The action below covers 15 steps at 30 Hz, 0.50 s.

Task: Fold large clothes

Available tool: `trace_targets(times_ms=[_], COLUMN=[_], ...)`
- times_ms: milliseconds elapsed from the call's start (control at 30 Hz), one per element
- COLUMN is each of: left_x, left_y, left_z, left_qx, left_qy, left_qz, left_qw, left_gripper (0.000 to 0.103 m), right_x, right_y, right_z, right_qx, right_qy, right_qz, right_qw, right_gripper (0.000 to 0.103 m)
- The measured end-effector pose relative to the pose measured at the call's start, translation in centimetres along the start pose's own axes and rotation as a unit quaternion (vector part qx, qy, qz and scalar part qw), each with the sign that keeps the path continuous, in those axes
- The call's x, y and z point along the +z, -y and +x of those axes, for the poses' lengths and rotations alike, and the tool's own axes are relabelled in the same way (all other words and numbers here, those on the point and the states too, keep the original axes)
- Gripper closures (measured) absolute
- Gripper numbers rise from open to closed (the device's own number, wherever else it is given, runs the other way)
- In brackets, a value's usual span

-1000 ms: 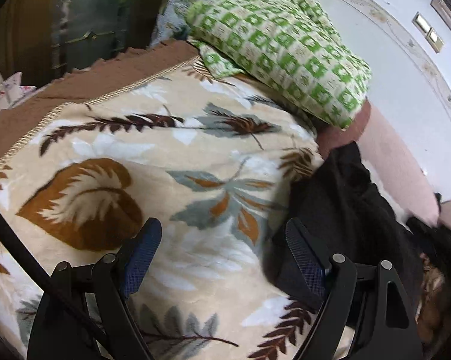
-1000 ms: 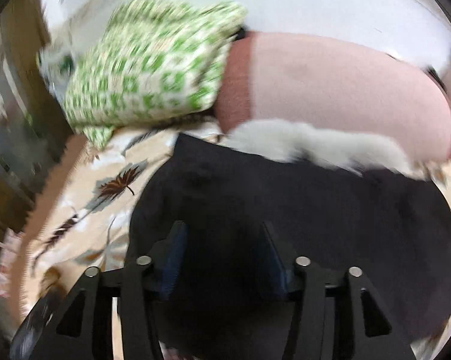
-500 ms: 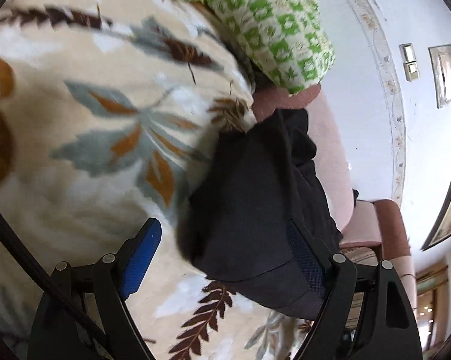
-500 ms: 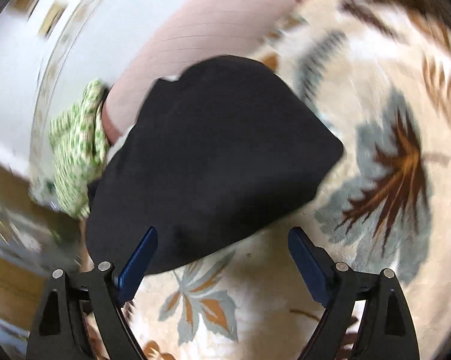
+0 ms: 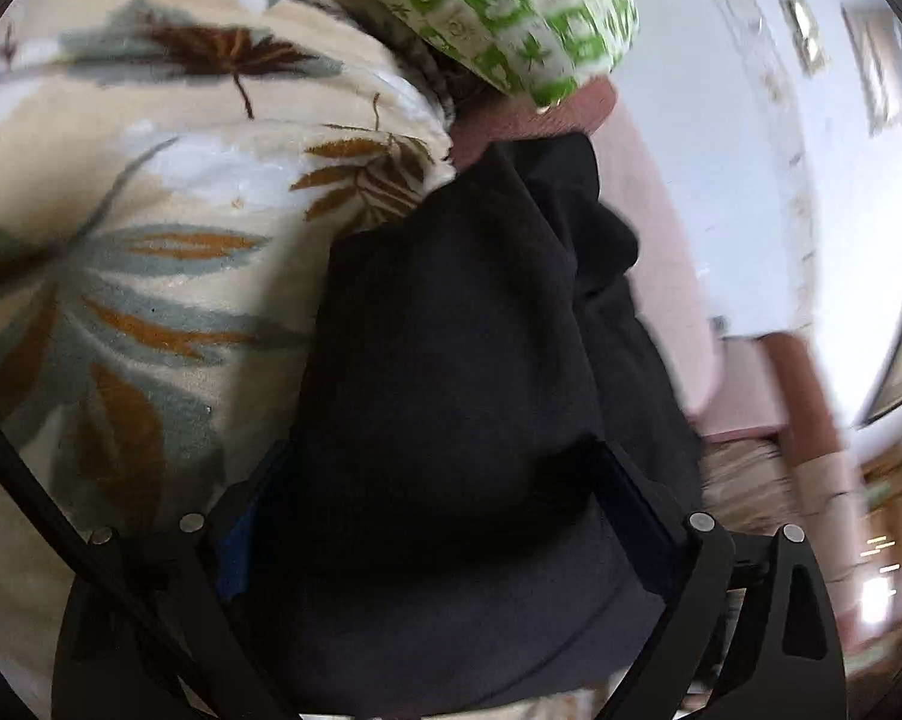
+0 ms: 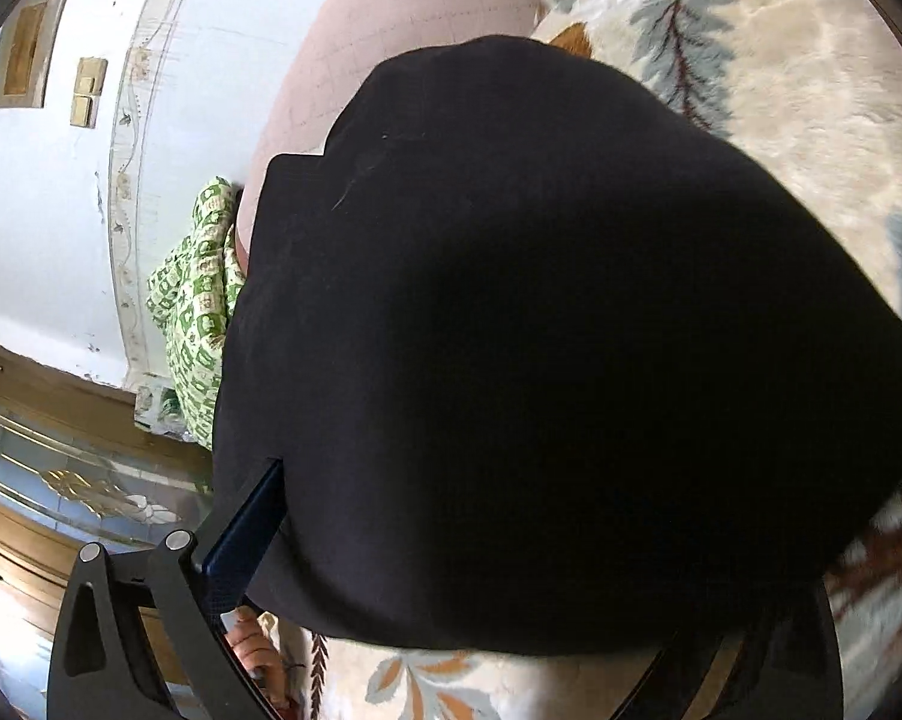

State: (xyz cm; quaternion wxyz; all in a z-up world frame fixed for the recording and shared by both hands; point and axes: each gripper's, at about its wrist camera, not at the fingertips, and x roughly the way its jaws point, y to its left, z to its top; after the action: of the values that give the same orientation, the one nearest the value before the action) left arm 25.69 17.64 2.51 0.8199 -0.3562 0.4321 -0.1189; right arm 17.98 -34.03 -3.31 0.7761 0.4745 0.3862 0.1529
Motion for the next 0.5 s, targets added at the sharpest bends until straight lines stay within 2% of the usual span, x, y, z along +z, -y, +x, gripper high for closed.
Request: trace_targets(times_ms=[33,67,100,133,167,233,300,367,433,500], left_x=[-0.3,-0.6,-0.7,-0.8,-0.7,-0.9,-1.5,-2.4,-3.3,-4.5], left_y=[0.9,1.9,2.8,3.8,4.4,6.1,8.1,9.5,9.7,8.9], left_z=[0.1,0.1,-0.2,-0.9,-1.4,-3.2,-5.2,-6.9,-8.4,-9.9], left_qx=[0.028,0.060,0.079,0.092,0.098,0.110,0.110,0.129,0.143,0.142], left_qy=[0.000,0.001,0.002,0.003,0.004,0.007,0.007,0.015,0.014,0.009], left_qz=[0.018,0.032,0.036,0.039,0.044,0.064,0.088,0.109,0.113,0.107], left_qw=[0.9995,0.9977,0.9962,0.9950,0.9942,0.9919,0.9900,0.9856,0.9832,0.9840], left_gripper=[0.013,0.020,0.034,0.050,0.058,0.078,0.083,0.083,0.083,0.082], right_x=[0.1,0.2,0.2,0.1,0.1,0.0,-0.3,-0.9,-2.2,-3.7], right_y=[0.2,0.1,-0.2,-0.6,-1.3,-2.7,-4.1,-5.4,-6.5,-6.7], right_z=[-0.1,0.0,-0.1,-0.5,-0.9,-1.9,-2.8,-3.6,-4.9,-6.3], right_qx=[0.001,-0.002,-0.009,-0.010,-0.012,-0.008,0.003,0.011,0.019,0.023], right_qy=[0.000,0.001,0.004,0.007,0.010,0.015,0.020,0.019,0.012,0.002], right_qz=[0.004,0.006,0.001,-0.005,-0.014,-0.030,-0.040,-0.052,-0.064,-0.063], right_qw=[1.000,1.000,1.000,1.000,1.000,0.999,0.999,0.998,0.998,0.998], right_gripper=[0.000,0.007,0.013,0.023,0.032,0.040,0.043,0.045,0.046,0.046])
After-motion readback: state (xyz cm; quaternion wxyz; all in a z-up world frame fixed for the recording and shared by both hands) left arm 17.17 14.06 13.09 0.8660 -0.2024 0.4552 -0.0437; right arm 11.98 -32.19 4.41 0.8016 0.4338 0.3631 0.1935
